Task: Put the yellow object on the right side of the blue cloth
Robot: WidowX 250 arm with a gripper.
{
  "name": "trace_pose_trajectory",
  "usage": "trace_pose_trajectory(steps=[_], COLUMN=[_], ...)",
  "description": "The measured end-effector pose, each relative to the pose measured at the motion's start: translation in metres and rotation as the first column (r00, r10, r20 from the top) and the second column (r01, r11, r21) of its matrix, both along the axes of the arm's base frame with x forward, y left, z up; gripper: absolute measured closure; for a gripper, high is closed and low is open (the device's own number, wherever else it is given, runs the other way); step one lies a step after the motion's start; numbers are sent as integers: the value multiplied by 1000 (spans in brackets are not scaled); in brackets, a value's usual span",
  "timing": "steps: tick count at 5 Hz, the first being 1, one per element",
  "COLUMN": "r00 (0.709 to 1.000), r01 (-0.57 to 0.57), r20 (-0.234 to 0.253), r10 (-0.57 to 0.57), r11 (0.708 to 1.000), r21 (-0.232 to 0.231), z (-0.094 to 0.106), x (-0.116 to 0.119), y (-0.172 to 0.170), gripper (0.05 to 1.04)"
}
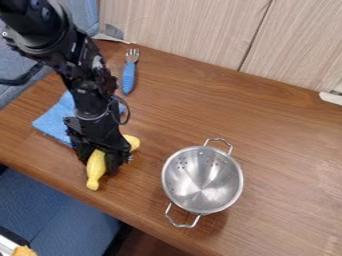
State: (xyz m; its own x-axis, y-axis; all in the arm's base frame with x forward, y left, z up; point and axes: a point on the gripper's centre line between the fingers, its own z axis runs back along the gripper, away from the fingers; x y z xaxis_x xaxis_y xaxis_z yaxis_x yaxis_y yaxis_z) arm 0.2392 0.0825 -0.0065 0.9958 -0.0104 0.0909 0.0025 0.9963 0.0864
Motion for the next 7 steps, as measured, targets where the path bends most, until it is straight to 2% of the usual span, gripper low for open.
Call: trace_pose_trajectory(steps=[1, 2, 3, 4, 5, 6, 7], r00=[1000, 1000, 1000, 997, 992, 986, 986], r01=[-4, -8, 2, 24, 36, 44, 48], r20=[-2, -7, 9, 70, 120, 163, 163], r10=[4, 8, -2, -23, -35, -41, -46], r11=[1000, 1000, 1000, 1000, 999, 999, 999], r21=[5, 7, 6, -14, -10, -15, -13], z=[0, 0, 10, 41, 71, 87, 87], x=[0, -1, -1, 0, -2, -4, -4], y=[0, 1, -3, -6, -7, -6, -6], gripper=[79, 83, 83, 83, 83, 83, 83])
